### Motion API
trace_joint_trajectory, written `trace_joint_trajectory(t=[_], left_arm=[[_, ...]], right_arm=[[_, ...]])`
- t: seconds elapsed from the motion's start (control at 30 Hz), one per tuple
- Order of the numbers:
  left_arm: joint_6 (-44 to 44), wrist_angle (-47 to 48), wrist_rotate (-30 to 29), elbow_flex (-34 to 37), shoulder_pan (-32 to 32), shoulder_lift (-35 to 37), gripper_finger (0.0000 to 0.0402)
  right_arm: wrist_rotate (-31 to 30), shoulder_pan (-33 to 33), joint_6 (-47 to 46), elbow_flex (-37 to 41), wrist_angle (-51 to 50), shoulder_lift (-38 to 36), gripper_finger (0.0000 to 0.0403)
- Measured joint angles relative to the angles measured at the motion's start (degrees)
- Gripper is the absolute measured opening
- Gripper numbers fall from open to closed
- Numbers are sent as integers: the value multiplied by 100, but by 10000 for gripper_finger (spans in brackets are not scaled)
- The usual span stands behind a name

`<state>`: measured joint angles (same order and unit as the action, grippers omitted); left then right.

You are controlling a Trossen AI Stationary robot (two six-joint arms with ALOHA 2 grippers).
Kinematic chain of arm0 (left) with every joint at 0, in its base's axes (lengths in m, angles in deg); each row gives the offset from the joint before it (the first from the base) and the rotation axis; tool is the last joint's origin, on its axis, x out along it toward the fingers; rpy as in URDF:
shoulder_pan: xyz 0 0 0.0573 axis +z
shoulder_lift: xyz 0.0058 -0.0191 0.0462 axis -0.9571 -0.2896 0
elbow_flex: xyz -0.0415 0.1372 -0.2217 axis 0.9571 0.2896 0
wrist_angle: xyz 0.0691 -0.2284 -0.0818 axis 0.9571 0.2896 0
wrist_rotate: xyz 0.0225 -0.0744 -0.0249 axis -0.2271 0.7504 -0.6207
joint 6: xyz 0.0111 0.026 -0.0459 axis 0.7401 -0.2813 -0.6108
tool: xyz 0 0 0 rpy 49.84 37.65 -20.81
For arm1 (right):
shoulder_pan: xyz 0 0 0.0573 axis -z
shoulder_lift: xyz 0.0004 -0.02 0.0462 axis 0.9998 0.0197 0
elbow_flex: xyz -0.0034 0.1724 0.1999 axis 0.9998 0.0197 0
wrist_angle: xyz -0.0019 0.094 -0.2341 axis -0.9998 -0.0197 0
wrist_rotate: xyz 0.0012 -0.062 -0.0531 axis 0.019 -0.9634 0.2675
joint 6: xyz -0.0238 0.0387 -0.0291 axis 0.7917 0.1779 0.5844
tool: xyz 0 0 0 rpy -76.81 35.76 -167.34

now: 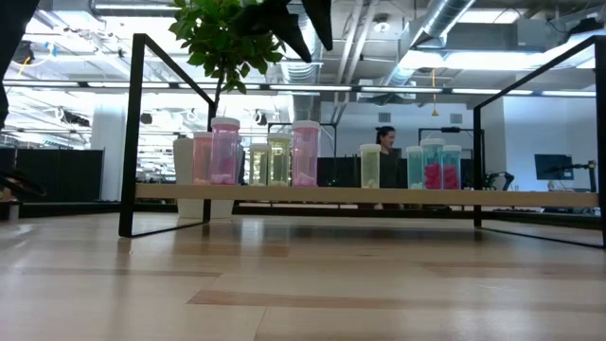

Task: Pick and place medicine bottles onto shelf by color
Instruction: Put the orange pill bottle on the shelf

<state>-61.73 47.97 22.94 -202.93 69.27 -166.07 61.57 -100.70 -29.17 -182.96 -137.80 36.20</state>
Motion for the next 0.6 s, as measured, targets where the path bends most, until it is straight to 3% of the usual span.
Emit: trace_joint_trajectory(t=[0.13, 0.33, 0.6], left_arm=[[-333, -148, -205, 0, -208, 0, 145], [-700, -555, -555, 2, -600, 0, 145], [-506, -1831, -849, 2, -1123, 0, 145]], right_arm=[[205, -433, -448, 132, -260, -171, 225], [476, -1622, -1270, 237, -331, -478, 225], [-469, -3334, -2943, 321, -328, -516, 225]])
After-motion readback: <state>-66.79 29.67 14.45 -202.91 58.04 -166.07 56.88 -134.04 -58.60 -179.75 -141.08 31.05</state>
